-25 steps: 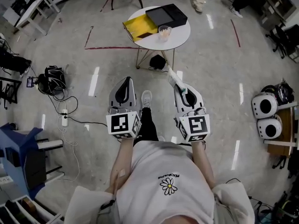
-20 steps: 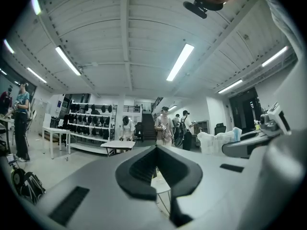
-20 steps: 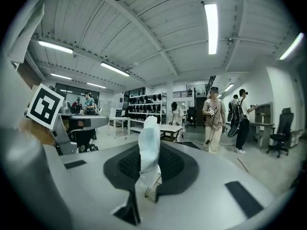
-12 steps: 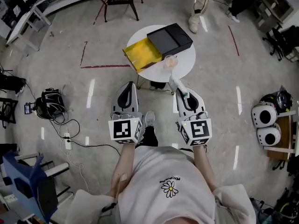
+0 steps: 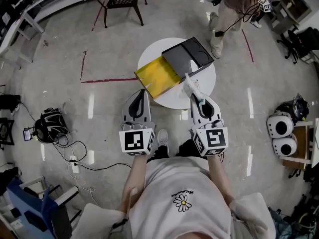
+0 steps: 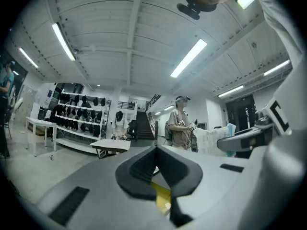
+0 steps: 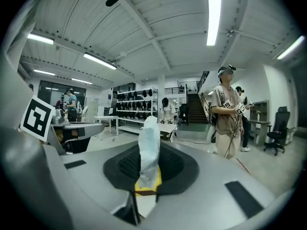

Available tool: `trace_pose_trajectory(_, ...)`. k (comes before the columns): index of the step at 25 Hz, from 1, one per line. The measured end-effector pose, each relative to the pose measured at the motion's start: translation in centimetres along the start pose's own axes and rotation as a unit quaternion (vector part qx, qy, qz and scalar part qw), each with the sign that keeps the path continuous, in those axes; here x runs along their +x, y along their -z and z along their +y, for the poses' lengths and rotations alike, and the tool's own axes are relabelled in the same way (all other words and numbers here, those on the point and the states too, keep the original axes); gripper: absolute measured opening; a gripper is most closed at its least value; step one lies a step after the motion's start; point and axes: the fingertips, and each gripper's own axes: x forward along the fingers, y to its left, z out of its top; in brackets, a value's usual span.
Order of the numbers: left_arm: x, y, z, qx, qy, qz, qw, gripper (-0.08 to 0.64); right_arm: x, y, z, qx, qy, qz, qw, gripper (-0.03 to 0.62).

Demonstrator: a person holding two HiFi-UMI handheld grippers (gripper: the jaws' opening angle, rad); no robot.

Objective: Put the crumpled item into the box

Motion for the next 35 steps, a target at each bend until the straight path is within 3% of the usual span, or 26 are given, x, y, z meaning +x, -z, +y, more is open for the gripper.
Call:
trace_pose_trajectory(8,2.3,0.5,1.2,0.006,-0.007,0.002,1.0000,0.002,3.6,0.6,0.3,0.005,-0.017,0.005,1.000,0.055)
trace_pose_trajectory(31,7.7,-1.6,2.9,0.028,-0.078,0.000,0.9966,0.002,10.1,-0.6,-1.6,0.004,-0.086,-0.020,0.996,0.055)
trace_pose_trajectory(35,8.3,-1.6,3.0,0.029,-0.082,0.003,0.9962,0.002,11.3,-0.8,-1.6,-0.038,-0.102,-0.005,0.994,0.055)
